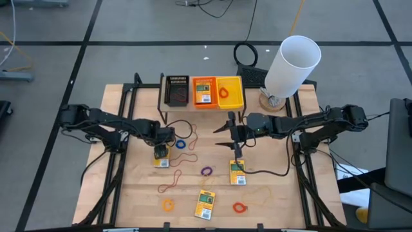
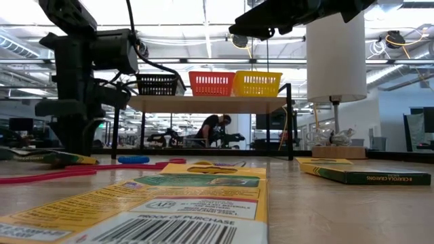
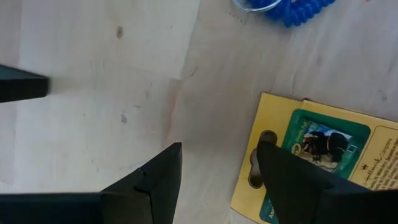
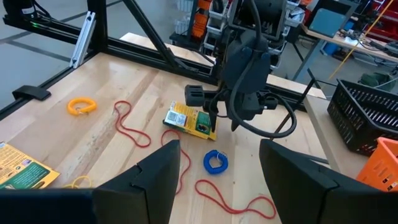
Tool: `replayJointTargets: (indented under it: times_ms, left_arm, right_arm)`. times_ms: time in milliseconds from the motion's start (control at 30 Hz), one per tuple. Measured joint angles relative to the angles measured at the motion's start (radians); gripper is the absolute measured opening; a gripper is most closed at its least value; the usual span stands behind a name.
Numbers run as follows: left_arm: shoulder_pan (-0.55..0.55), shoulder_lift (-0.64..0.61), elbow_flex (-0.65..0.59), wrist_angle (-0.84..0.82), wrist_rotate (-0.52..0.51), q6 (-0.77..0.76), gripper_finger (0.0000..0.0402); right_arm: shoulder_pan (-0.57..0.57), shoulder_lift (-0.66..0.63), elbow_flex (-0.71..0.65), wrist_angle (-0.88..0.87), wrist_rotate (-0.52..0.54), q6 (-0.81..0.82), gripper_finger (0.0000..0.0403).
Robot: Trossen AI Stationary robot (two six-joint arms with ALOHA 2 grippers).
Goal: Pick & Place Office Desk Supplies
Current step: Put the yellow crayon box into the orange bin on the shelf
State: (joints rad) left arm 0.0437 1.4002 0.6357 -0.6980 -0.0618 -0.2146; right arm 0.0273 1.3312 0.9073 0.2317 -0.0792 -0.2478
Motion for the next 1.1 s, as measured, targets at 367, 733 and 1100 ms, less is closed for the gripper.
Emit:
replayJointTargets:
  times_ms: [367,733,1100]
  left_arm:
    - [0.000,0.000,0.000,-0.008,0.036,-0.003,0.0211]
    - [0.000,0.000,0.000,-0.015,0.080,0.003,0.0211]
    - [-0.001,0.000,0.000,-0.013,0.109,-0.007,0.0036]
  right_arm:
    - [0.000,0.000,0.000,-0.001,0.000,0.000,0.0210]
    - [0.000,0.000,0.000,0.000,0.000,0.000,0.0210]
    - [0.000,0.000,0.000,0.000,0.000,0.000,0.0210]
